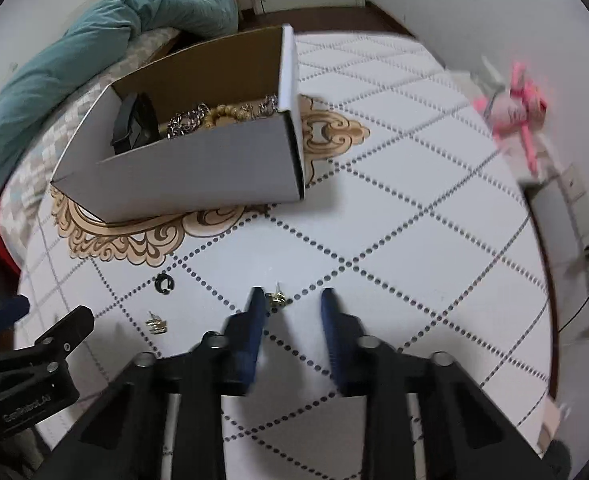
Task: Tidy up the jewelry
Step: 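Pinch a small gold charm with the right tool while the left tool pinches another, then carry both charms into the box and open both tools, then pinch a black ring with the right tool while the left tool pinches another black ring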
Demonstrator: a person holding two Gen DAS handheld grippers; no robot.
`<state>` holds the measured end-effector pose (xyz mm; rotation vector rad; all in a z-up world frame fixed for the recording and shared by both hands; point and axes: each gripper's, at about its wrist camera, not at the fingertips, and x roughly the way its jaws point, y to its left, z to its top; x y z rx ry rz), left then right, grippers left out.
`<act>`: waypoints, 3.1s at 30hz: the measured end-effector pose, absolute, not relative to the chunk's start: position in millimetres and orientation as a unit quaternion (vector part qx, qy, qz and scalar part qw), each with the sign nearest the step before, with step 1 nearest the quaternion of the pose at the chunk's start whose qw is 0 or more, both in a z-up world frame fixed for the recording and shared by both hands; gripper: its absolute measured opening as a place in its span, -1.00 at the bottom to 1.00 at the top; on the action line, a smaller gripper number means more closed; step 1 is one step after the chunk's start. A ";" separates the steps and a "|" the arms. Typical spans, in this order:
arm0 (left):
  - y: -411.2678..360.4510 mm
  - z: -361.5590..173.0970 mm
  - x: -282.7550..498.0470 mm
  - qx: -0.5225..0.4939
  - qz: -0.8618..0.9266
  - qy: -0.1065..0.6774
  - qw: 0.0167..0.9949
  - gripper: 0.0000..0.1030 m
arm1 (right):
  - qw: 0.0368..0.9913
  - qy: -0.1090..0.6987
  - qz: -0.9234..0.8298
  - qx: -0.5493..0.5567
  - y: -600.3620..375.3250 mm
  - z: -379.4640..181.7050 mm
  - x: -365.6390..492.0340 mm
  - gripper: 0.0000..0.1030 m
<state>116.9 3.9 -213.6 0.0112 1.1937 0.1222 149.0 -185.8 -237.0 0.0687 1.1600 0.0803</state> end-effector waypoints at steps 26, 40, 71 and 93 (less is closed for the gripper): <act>-77.4 -220.7 112.1 0.044 -0.064 0.542 0.837 -0.80 | 0.840 0.532 0.005 0.102 -245.9 -222.6 112.2 -0.83; -63.9 -187.4 107.6 0.005 -0.089 0.522 0.848 -0.82 | 0.854 0.505 0.029 0.118 -239.5 -189.6 108.2 -0.83; 9.7 -121.7 234.8 -0.063 -0.020 0.530 0.845 0.56 | 0.843 0.526 0.082 0.082 -191.5 -148.2 248.9 -0.10; 12.9 -105.9 192.3 -0.008 0.027 0.482 0.876 1.00 | 0.879 0.477 0.015 -0.015 -180.4 -106.8 211.5 1.00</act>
